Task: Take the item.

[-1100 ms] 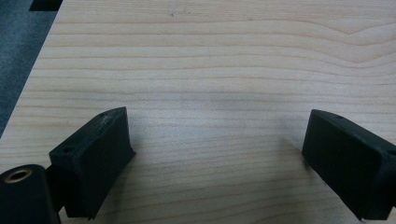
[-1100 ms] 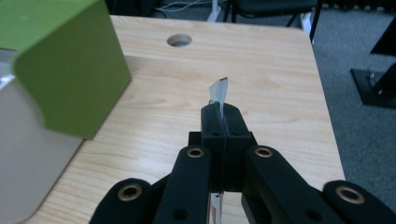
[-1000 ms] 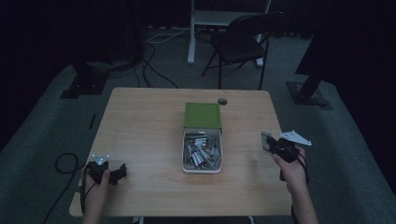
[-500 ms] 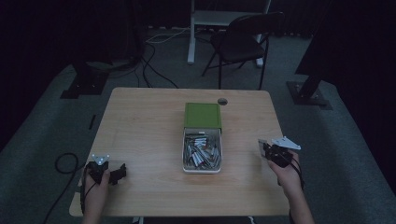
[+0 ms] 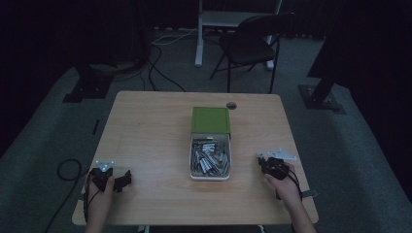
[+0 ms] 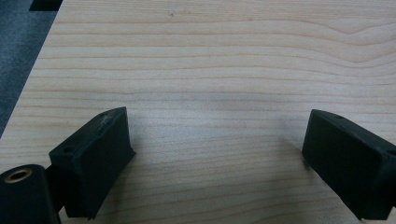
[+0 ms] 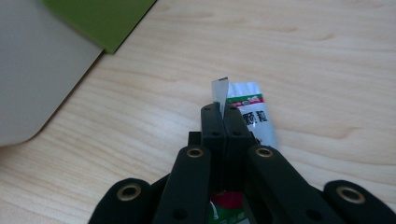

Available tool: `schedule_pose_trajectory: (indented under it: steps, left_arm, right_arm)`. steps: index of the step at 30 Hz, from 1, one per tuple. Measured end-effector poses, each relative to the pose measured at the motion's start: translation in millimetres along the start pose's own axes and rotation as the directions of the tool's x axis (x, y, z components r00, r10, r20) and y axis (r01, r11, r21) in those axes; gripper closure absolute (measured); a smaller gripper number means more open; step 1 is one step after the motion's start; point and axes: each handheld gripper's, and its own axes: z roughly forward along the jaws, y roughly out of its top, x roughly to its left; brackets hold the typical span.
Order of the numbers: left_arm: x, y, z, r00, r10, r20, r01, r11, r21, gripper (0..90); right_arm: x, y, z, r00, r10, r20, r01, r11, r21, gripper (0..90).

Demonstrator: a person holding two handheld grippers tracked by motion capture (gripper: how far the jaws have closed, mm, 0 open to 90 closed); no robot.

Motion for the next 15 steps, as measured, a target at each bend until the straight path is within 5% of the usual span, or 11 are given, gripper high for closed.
schedule_pose_trajectory:
  steps: [10,15]
  left_arm:
    - [0.0,0.0,0.1,1.0000,-0.001,0.000,0.001,1.0000,-0.001,8.7]
    - [0.0,0.0,0.1,1.0000,0.000,0.000,0.000,1.0000,-0.001,8.7]
  right_arm:
    - [5.5,-9.6,14.2,0.9992,-0.039,0.000,0.039,0.999,0.035,88.3]
    - [3.6,-8.6,14.0,0.9992,-0.014,-0.037,0.015,1.000,0.025,80.3]
